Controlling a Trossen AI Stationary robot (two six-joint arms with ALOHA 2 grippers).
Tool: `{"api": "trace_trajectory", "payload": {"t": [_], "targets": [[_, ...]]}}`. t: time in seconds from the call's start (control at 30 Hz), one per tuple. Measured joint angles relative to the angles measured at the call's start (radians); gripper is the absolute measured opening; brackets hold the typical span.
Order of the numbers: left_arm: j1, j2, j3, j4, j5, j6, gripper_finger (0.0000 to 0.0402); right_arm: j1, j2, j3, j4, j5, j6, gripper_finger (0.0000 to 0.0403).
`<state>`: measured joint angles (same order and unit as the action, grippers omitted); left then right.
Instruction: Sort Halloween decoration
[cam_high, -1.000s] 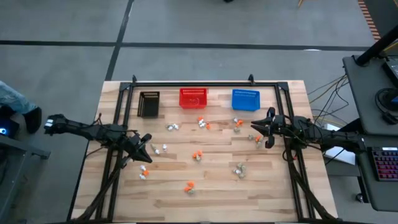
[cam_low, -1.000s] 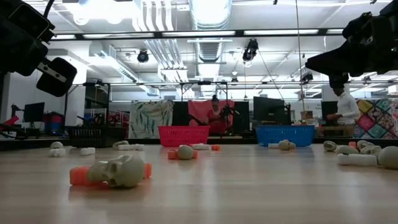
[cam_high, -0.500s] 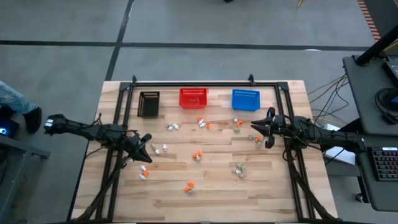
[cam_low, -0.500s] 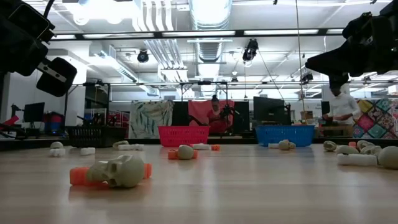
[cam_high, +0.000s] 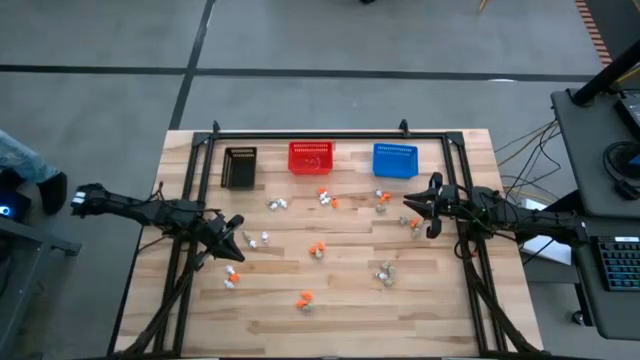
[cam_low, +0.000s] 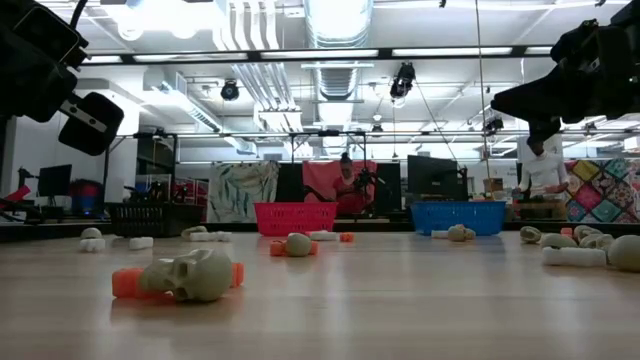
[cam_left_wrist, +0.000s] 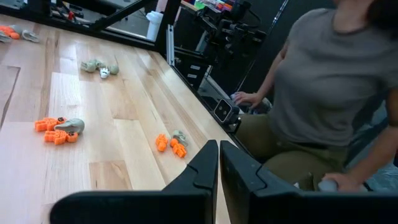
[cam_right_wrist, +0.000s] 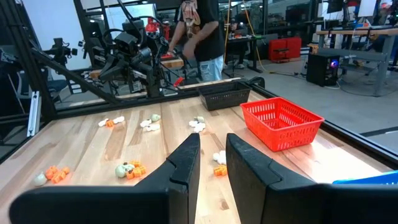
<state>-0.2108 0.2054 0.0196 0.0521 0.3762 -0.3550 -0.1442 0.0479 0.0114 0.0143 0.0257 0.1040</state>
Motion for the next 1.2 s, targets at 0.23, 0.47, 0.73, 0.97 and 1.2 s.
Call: {"api": "trace_trajectory", "payload": {"t": [0.23,0.47,0.73,0.97,1.2], "targets": [[0.000,0.000,0.000,0.000,0.000,0.000,0.0000,0.000,0.000,0.000,0.000,0.000,0.000,0.0068],[0.000,0.000,0.000,0.000,0.000,0.000,0.0000,0.000,0.000,0.000,0.000,0.000,0.000,0.0068],[0.000,0.000,0.000,0.000,0.000,0.000,0.0000,0.000,0.000,0.000,0.000,0.000,0.000,0.0068],[0.000,0.000,0.000,0.000,0.000,-0.012,0.0000,0.000,0.000,0.000,0.000,0.000,-0.431,0.0068],[0.000,0.000,0.000,0.026,-0.018,0.065,0.0000,0.000,0.000,0.000,0.001,0.001,-0.728,0.0068]]}}
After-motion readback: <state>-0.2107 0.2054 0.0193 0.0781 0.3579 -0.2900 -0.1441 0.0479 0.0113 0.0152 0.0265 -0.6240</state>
